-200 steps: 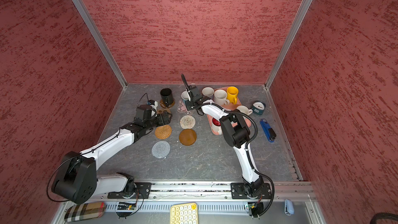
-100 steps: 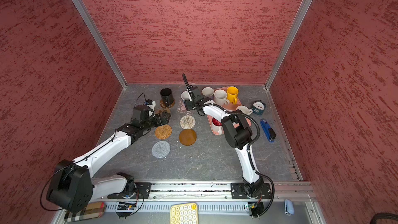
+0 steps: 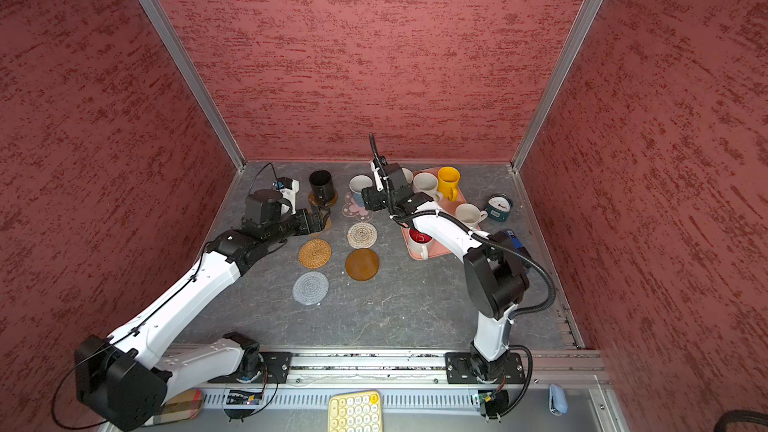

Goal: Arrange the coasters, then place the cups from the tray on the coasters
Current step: 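Reach the left gripper to the lilac mug while the right withdraws to the tray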

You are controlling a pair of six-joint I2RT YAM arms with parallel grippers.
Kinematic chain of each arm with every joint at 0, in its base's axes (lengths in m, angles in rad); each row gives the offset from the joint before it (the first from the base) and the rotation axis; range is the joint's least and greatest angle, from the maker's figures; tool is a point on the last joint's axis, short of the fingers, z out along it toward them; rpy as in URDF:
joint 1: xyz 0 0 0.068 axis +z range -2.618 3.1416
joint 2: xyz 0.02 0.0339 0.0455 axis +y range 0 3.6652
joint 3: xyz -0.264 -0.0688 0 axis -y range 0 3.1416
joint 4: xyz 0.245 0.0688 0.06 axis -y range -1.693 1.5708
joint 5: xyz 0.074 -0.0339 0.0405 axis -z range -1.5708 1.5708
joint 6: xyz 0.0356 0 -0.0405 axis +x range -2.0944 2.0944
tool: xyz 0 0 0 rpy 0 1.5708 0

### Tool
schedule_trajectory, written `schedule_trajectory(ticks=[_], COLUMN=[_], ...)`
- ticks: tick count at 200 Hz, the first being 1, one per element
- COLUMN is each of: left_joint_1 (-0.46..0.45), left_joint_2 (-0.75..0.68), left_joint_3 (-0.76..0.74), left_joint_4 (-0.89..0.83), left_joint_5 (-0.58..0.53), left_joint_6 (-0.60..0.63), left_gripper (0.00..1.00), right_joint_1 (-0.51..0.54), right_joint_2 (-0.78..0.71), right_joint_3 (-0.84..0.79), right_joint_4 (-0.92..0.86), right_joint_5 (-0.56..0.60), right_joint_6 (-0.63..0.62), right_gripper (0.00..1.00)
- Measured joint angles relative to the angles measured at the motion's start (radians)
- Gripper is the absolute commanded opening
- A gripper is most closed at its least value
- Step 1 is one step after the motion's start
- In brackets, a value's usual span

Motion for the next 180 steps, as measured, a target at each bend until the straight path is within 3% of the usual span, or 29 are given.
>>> schedule_trajectory(ticks=[62, 105, 180], left_joint_1=[-0.106, -0.124, -0.175], left_joint_2=[0.203, 0.372, 0.683], left_joint_3=[0.278, 0.432, 0.719], left_joint_4=[-0.156, -0.231, -0.278], left_joint_5=[-0.053, -0.04, -0.039], left_joint_6=[0.075, 0.125, 0.186], left_gripper=[1.0, 0.97, 0.89], right_joint_1=[-0.011, -0.087, -0.183], right_joint_2=[-0.3, -0.484, -0.632], right_joint_3=[-0.307, -0.491, -0.717], right_joint_4=[0.082, 0.177, 0.262], right_joint_5=[-0.012, -0.101, -0.142], right_joint_6=[0.08, 0.173, 0.27], right_gripper=[0.84, 0.86, 0.85])
